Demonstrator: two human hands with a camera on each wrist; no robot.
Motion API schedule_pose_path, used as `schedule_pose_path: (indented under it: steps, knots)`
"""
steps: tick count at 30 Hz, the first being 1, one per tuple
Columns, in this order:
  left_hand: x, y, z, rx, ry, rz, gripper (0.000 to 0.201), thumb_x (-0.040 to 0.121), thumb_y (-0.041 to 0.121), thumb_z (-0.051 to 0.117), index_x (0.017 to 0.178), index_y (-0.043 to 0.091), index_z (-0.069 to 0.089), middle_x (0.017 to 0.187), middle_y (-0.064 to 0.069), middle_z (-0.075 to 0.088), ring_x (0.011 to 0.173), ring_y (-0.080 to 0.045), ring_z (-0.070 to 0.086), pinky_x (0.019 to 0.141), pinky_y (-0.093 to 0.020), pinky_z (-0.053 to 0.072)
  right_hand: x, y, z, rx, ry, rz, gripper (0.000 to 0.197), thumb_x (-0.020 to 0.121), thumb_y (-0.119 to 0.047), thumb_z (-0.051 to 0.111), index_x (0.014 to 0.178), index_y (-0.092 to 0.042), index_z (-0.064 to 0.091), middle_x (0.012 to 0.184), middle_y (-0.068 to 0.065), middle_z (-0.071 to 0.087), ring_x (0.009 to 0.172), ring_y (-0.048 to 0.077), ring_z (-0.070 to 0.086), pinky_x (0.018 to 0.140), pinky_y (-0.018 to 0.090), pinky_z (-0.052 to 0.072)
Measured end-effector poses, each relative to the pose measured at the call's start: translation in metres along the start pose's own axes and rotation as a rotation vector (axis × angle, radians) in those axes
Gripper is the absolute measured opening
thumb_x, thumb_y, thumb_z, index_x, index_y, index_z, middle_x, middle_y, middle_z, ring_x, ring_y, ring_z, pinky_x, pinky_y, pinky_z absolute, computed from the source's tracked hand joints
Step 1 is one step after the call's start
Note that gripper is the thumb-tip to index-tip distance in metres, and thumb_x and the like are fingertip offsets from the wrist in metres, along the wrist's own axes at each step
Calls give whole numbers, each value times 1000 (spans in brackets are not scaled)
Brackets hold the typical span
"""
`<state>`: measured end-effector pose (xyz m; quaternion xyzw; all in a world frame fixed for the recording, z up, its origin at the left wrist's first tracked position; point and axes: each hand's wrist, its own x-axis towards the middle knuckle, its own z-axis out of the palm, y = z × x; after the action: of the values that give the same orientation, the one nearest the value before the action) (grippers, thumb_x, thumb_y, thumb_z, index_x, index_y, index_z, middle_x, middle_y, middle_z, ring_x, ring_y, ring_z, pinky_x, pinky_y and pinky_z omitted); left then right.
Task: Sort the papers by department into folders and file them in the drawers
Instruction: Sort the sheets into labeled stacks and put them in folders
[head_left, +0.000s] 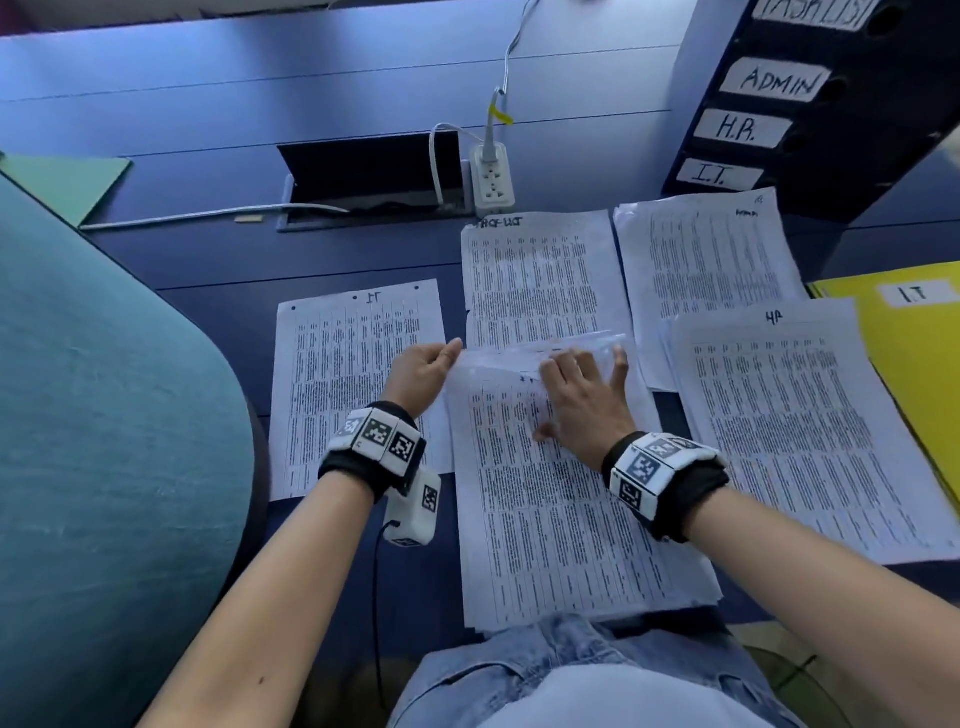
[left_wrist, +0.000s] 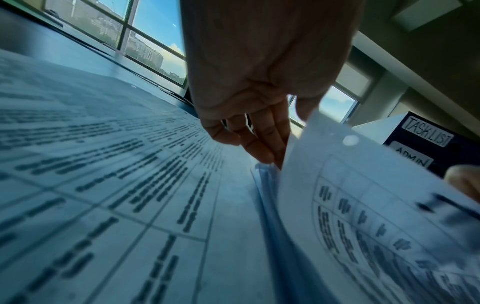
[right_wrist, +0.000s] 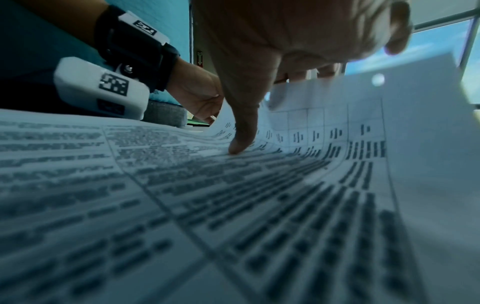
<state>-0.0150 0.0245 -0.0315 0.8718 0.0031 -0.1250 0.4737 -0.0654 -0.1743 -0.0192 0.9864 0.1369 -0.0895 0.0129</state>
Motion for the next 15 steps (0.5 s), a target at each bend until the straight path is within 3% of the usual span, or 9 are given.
schedule_pose_path:
  steps: [2,4,7,9,11,13,15]
  knots:
    - [0,-2,0,-31,-26,-20,41,95,29,47,82,-7,62,71,-10,56,65,-17,49,65,-26,41,-3,-2,6,-78,151,-44,59,50,-39,88,98,-16,63,103,1,64,109,24,57,104,61,17]
    - [-2,-1,0,-12,-38,-18,22,92,19,54,84,0,62,69,-5,56,63,-13,50,64,-21,42,-7,-5,12,-107,296,-105,45,36,-25,91,73,-17,67,75,-2,67,88,25,66,100,56,18]
    - [-3,-2,1,8,-16,-32,10,90,11,56,84,6,62,66,3,54,61,-6,48,59,-11,40,-12,-10,17,-56,409,-135,39,44,-15,87,76,-15,65,63,-3,65,69,23,67,99,52,17]
    - [-4,-1,4,-34,-23,-67,16,92,11,54,76,10,57,66,0,52,60,-9,48,58,-13,42,-14,-13,19,-8,429,-111,44,50,-15,86,87,-14,61,63,-3,65,59,19,66,98,49,19]
    - [-8,2,8,-204,-56,-116,25,94,8,49,69,12,49,68,-5,51,62,-16,49,59,-23,44,-14,-14,22,32,399,-84,64,49,-11,84,103,-12,50,71,0,65,57,19,65,95,45,21]
    - [-13,5,10,-346,-104,-115,28,96,7,44,69,12,47,70,-7,50,63,-18,48,58,-25,42,-12,-14,23,85,363,-55,89,43,-7,84,118,-11,37,92,9,62,64,23,66,91,42,22]
    - [-19,9,10,-386,-205,-80,28,98,8,39,74,8,53,71,-6,52,63,-14,50,60,-21,44,-8,-12,21,65,355,-3,108,34,-16,87,126,-13,32,112,11,45,77,26,63,88,42,28]
